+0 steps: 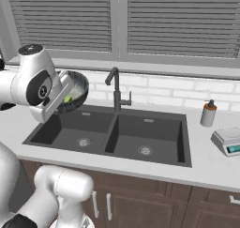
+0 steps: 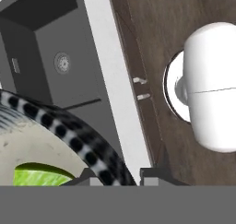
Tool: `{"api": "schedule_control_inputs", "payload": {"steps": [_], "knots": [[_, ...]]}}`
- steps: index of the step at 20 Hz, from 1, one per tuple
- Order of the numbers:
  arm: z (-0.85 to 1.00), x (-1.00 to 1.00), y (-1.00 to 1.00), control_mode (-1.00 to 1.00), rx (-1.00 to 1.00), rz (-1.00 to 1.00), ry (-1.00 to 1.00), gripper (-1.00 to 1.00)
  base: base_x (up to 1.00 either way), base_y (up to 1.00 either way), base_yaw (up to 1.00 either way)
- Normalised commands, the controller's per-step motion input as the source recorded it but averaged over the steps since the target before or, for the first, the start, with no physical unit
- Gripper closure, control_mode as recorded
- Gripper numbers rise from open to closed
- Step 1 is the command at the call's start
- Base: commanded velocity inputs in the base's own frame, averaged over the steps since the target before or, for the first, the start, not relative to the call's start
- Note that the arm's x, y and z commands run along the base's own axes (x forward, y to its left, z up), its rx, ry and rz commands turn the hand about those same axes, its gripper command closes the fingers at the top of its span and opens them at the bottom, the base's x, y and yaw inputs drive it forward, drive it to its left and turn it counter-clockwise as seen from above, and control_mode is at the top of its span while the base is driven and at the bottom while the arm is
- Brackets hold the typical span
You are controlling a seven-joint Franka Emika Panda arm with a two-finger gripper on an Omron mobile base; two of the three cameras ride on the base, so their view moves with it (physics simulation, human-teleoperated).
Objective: Pick the lemon wedge from the sink and place it in the bowl. Then pick the bowl and place it in the microwave. Then close the microwave door and press the start button.
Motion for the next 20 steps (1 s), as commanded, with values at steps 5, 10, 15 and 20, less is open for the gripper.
{"api": "schedule_control_inputs", "payload": {"steps": [5, 10, 15, 20], "knots": [[0.39, -0.30, -0.19, -1.00, 0.00, 0.00, -0.02, 1.00, 0.00, 0.00, 0.00], [0.33, -0.18, -0.09, -1.00, 0.00, -0.02, -0.02, 1.00, 0.00, 0.00, 0.00], [0.16, -0.12, -0.09, -1.00, 0.00, -0.04, -0.01, 1.00, 0.00, 0.00, 0.00], [0.00, 0.00, 0.00, 1.00, 0.00, 0.00, 0.00, 1.00, -0.43, -0.17, 0.00]]}}
